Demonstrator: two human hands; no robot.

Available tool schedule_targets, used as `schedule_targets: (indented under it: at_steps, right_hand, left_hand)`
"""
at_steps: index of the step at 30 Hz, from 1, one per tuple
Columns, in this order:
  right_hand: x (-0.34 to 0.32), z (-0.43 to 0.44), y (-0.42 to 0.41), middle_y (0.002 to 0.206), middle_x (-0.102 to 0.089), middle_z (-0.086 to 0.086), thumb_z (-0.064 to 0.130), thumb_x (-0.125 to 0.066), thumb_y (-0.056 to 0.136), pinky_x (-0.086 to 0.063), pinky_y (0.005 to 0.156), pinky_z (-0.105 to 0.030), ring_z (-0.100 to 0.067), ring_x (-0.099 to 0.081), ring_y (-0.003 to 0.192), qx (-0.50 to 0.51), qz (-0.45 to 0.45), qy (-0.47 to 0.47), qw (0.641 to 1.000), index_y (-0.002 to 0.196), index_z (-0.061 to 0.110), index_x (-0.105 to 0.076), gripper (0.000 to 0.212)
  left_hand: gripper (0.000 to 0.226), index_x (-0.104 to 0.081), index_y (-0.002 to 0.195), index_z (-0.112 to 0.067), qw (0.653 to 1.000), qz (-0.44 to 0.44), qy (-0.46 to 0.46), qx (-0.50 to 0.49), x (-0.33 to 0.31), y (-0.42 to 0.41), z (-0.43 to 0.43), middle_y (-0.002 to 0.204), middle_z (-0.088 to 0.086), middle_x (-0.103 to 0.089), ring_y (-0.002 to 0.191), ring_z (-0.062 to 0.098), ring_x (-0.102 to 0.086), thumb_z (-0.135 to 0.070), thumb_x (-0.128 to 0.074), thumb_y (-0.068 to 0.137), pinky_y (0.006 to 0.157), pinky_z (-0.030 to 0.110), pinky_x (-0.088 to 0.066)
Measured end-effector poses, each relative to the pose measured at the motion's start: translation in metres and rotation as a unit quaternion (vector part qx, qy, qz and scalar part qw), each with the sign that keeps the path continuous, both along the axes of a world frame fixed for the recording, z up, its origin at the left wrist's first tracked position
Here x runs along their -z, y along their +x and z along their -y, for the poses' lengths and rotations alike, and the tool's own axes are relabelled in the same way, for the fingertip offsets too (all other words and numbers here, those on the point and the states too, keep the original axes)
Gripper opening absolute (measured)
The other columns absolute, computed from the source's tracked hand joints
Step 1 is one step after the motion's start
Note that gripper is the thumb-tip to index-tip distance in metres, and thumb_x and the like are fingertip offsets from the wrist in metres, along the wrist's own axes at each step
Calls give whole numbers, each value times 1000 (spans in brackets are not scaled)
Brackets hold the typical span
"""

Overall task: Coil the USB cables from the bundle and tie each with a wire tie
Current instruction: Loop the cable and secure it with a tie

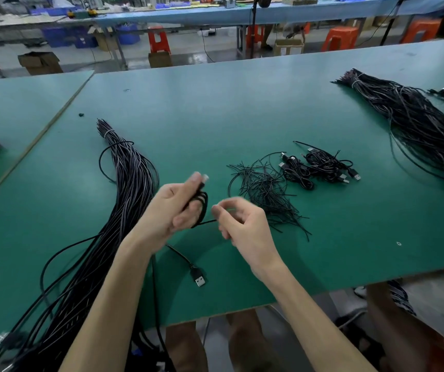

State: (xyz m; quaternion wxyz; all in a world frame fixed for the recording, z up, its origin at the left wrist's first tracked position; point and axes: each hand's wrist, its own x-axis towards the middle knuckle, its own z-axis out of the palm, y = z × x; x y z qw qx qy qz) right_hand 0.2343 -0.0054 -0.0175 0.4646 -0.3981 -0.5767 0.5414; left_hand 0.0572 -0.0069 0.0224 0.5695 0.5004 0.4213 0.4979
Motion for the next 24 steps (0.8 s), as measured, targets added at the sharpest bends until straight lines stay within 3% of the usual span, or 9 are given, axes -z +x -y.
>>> schedule_targets:
  at_steps: [2, 6, 8, 10, 12, 14, 20, 24]
  right_hand:
    - [-1, 0, 1, 63, -68, -4, 21, -65, 100, -38, 48, -13, -4, -53, 50, 8, -34, -29, 999, 105, 15, -62, 8]
    - [-2, 2, 1, 69, -74, -7, 15, -61, 101, -38, 47, -13, -9, -53, 51, 12, -45, -44, 998, 110, 15, -58, 9]
    - [-2, 2, 1, 65, -72, -1, 15, -60, 101, -37, 46, -11, -9, -55, 50, 24, -46, -45, 998, 110, 16, -58, 10]
    - [-3, 1, 1, 67, -73, 0, 14, -59, 100, -34, 42, -14, -11, -56, 50, 31, -58, -57, 996, 111, 17, -57, 11]
    - [-3, 0, 1, 79, -77, -3, 13, -57, 100, -31, 39, -19, -15, -57, 50, 33, -70, -60, 995, 110, 15, -57, 10]
    - [-3, 0, 1, 84, -76, -4, 12, -56, 101, -28, 38, -21, -19, -58, 48, 43, -84, -52, 994, 108, 13, -58, 7]
    - [-7, 2, 1, 90, -76, -10, 12, -49, 108, -34, 37, -23, -26, -68, 55, -16, -95, -12, 995, 113, 9, -63, 15]
    - [-9, 2, 0, 98, -78, -11, 12, -46, 107, -36, 42, -24, -32, -72, 61, -49, -95, -23, 994, 114, 6, -56, 13]
  left_hand:
    - [55, -54, 57, -22, 995, -100, 15, 15, 5, 6, 0, 38, -4, -34, 32, 10, -26, -60, -54, 96, 37, 17, -23]
    - [60, -52, 55, -20, 971, -235, 54, -5, 11, 9, -3, 38, -1, -41, 34, 9, -36, -65, -53, 95, 40, 20, -32]
    - [60, -47, 54, -18, 941, -314, 112, -52, 17, 10, -3, 39, -1, -43, 40, 3, -54, -56, -55, 100, 46, 25, -42]
    - [58, -42, 55, -19, 910, -364, 171, -98, 22, 9, -3, 42, -1, -43, 44, -3, -56, -50, -56, 102, 45, 27, -37]
    - [57, -43, 58, -19, 872, -420, 208, -139, 25, 7, -4, 45, 0, -45, 39, 6, -44, -54, -53, 101, 43, 30, -36]
    - [56, -50, 62, -18, 847, -465, 206, -156, 27, 5, -7, 47, 0, -53, 42, 18, -45, -60, -49, 99, 47, 32, -41]
    - [32, -66, 78, -19, 881, -400, 178, -181, 29, 9, -9, 69, -19, -70, 60, 6, -65, -36, -56, 104, 62, 12, -45]
    - [44, -71, 76, -9, 911, -328, 128, -216, 27, 21, -10, 63, -16, -69, 55, 2, -58, -36, -54, 106, 57, 16, -44]
